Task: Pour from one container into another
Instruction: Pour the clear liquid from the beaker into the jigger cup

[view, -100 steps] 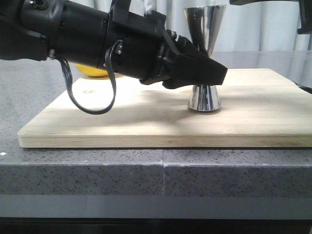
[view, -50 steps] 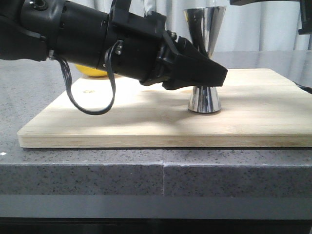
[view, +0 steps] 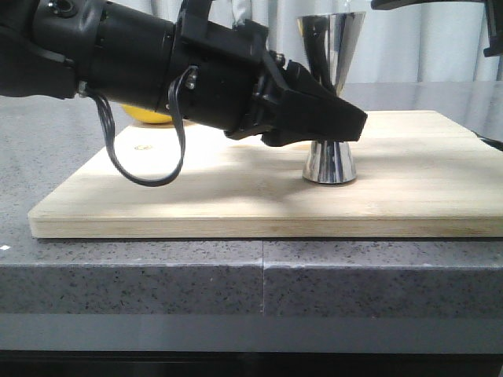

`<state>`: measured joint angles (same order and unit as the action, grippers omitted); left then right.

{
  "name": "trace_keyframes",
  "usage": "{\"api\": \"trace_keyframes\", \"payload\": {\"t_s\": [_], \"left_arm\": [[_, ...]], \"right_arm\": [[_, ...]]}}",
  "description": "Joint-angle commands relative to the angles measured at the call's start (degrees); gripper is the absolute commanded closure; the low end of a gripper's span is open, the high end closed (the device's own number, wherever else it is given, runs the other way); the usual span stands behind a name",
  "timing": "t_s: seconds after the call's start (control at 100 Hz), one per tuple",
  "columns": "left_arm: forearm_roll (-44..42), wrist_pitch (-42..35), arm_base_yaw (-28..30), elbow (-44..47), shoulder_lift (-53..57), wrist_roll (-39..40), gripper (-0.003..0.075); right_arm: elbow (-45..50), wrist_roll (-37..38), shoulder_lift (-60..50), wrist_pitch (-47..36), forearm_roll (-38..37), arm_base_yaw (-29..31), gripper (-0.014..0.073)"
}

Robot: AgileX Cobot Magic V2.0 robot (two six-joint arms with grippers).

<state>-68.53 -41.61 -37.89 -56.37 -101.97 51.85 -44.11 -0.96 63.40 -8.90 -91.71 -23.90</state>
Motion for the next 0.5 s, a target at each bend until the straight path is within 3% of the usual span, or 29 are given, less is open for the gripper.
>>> {"api": "trace_keyframes", "payload": {"t_s": [0.0,0.49], "left_arm": [[2.57,-4.14,-0.01,-1.78,3.15,0.47,0.0741],[2.57,-4.14,-0.01,-1.78,3.15,0.47,0.0741]], "right_arm": [[-2.34,-0.17,-1.42,-0.2,0.06,0.07,0.0291],[-2.34,-0.17,-1.42,-0.2,-0.85,0.07,0.0291]]}}
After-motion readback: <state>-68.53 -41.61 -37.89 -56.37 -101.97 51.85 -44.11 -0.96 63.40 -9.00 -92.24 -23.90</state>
